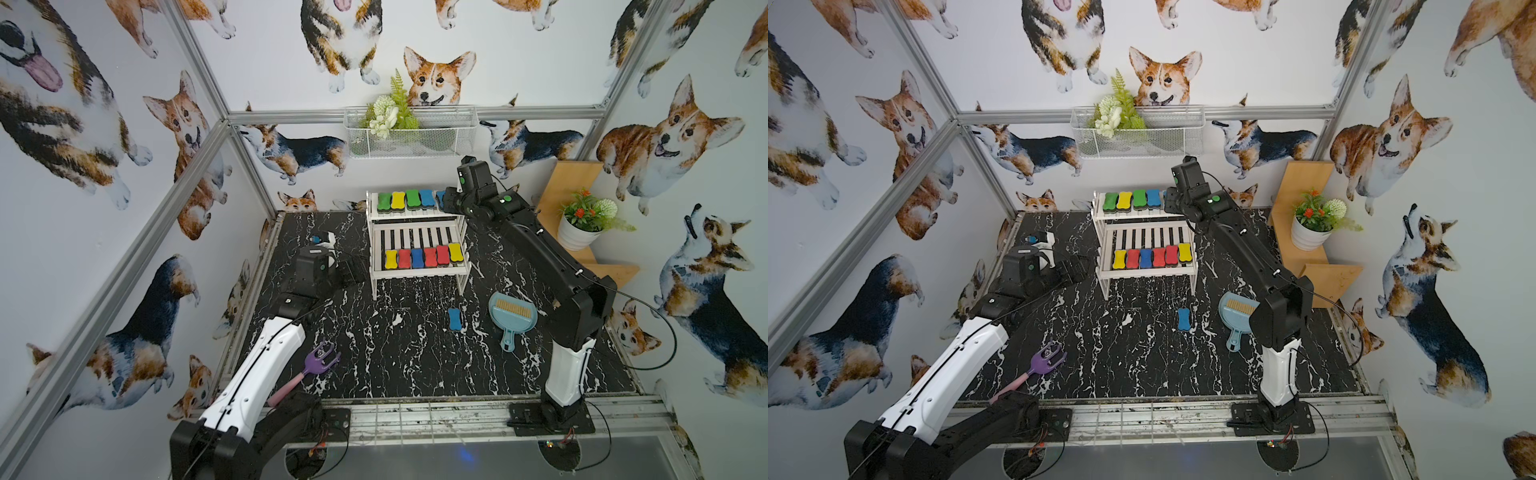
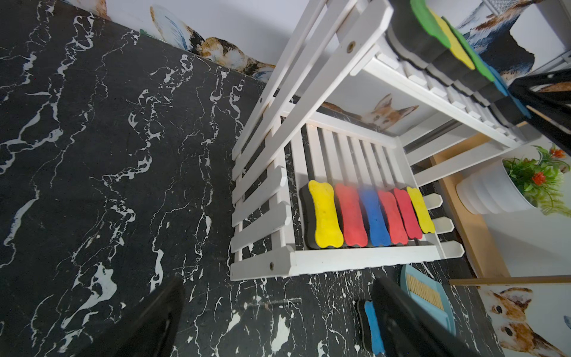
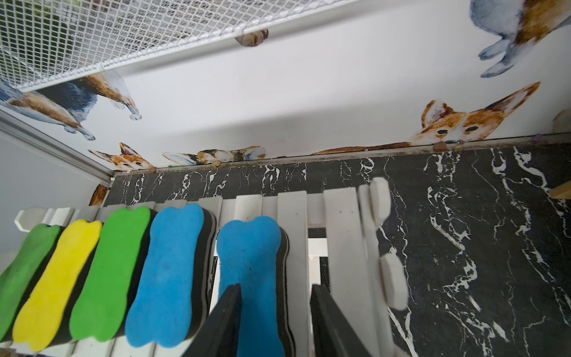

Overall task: Remove the whiteboard erasers from the shelf
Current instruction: Pick up the whiteboard eraser from the shelf.

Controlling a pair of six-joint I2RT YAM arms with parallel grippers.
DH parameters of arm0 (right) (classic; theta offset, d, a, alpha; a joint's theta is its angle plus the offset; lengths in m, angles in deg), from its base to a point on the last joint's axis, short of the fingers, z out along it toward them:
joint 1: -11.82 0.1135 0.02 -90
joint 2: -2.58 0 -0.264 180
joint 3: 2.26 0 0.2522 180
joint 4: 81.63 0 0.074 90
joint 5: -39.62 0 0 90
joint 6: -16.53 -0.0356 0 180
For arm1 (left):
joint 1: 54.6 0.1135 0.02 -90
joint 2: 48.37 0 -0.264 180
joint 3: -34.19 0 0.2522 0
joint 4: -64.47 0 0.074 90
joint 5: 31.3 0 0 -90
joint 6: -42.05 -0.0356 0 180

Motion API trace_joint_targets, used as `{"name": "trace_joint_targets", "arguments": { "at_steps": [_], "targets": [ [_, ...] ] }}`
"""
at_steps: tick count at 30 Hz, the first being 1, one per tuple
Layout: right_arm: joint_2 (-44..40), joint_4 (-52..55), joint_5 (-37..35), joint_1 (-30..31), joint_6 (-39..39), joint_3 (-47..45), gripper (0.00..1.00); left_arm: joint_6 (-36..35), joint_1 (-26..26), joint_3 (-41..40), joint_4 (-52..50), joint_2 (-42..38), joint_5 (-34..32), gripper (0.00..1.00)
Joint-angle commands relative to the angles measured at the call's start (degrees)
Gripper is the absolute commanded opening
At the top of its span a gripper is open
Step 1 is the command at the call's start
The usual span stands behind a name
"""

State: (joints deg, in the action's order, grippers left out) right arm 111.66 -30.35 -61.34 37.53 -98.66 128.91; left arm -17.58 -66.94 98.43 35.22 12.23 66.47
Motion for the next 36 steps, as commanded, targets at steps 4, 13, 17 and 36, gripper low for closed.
{"name": "trace_joint_targets", "arguments": {
  "at_steps": [4,13,17,36],
  "targets": [
    [1.9,3.1,0.5,0.0,1.8,6.8,0.54,-0.4,0.0,0.2,1.0,0.4,0.3,1.0],
    [3.4,2.8,1.3,0.3,2.1,6.7,0.62,-0.5,0.0,0.3,1.0,0.4,0.1,1.0],
    [3.6,2.5,1.2,0.5,2.7,6.6,0.66,-0.5,0.0,0.4,0.9,0.5,0.1,1.0],
    [6.9,6.7,-3.1,0.6,3.7,9.2,0.55,-0.7,0.0,0.2,0.8,0.6,-0.5,1.0]
  ]
}}
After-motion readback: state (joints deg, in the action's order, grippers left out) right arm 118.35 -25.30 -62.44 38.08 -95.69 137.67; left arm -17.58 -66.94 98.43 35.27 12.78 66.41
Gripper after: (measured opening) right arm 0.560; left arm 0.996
